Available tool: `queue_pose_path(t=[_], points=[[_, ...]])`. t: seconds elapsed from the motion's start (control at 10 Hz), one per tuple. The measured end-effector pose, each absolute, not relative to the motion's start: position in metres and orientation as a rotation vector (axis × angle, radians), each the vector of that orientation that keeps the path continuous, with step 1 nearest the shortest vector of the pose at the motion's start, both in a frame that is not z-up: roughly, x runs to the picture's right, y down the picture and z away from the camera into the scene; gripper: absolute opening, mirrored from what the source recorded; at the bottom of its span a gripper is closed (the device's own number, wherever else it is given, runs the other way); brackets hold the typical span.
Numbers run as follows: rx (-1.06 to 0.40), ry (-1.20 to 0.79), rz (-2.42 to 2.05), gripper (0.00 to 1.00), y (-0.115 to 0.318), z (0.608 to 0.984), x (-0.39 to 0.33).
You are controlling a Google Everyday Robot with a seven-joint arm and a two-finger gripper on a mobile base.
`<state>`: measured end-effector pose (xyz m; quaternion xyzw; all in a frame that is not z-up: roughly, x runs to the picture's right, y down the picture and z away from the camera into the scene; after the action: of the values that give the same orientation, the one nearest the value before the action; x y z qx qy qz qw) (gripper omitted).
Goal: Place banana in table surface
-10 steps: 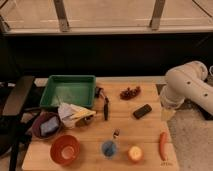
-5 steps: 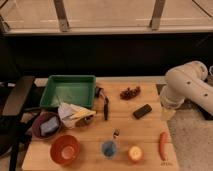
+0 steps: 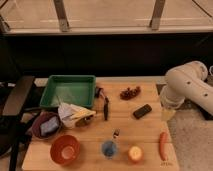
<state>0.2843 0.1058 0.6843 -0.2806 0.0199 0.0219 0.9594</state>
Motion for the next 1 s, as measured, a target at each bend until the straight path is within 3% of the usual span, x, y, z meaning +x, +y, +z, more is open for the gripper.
queue_pose_path(t=[0.7, 1.0], points=[[-0.568, 0.04, 0.045, 0.65, 0.105, 0.684, 0.285], [-0.576, 0.008, -0.018, 0.65, 0.083, 0.683, 0.28]])
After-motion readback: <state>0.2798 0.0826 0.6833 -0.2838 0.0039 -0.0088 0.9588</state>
